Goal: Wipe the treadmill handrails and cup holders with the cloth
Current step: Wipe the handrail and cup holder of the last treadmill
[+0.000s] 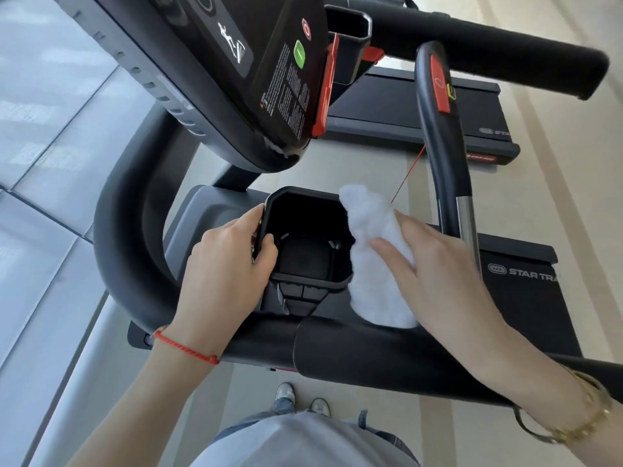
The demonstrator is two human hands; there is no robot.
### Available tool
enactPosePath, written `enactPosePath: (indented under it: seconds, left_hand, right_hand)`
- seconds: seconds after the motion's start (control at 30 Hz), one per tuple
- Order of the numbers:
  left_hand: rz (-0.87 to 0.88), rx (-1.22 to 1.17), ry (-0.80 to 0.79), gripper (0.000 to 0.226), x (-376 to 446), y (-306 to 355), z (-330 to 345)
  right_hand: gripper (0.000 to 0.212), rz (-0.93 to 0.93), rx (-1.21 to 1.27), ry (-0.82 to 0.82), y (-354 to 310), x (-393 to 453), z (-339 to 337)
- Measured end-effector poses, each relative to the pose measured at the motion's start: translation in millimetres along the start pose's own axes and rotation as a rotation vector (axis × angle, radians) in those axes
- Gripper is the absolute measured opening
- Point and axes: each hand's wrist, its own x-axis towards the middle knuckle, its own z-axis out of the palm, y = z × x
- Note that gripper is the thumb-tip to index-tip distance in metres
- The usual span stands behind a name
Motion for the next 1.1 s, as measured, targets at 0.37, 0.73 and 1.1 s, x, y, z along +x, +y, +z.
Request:
enactPosePath:
  seconds: [0.37, 0.73, 1.1]
  left_hand:
    - [-0.005, -0.018, 0.009, 0.039, -2.3, -0.9, 2.1]
    - [-0.032, -0.084, 0.006, 0.041, -4.7, -0.8, 2.9]
    - [-0.048, -0.100, 0.033, 0.042, -4.9, -2.8, 3.0]
  right_hand:
    - [0.040, 0.047, 0.225, -0.157, -7.7, 62.5, 41.3]
    - [0.031, -0.043, 0.154, -0.269, 0.8, 91.4, 41.9]
    - [0.025, 0.018, 0.216, -0.193, 10.1, 77.5, 44.2]
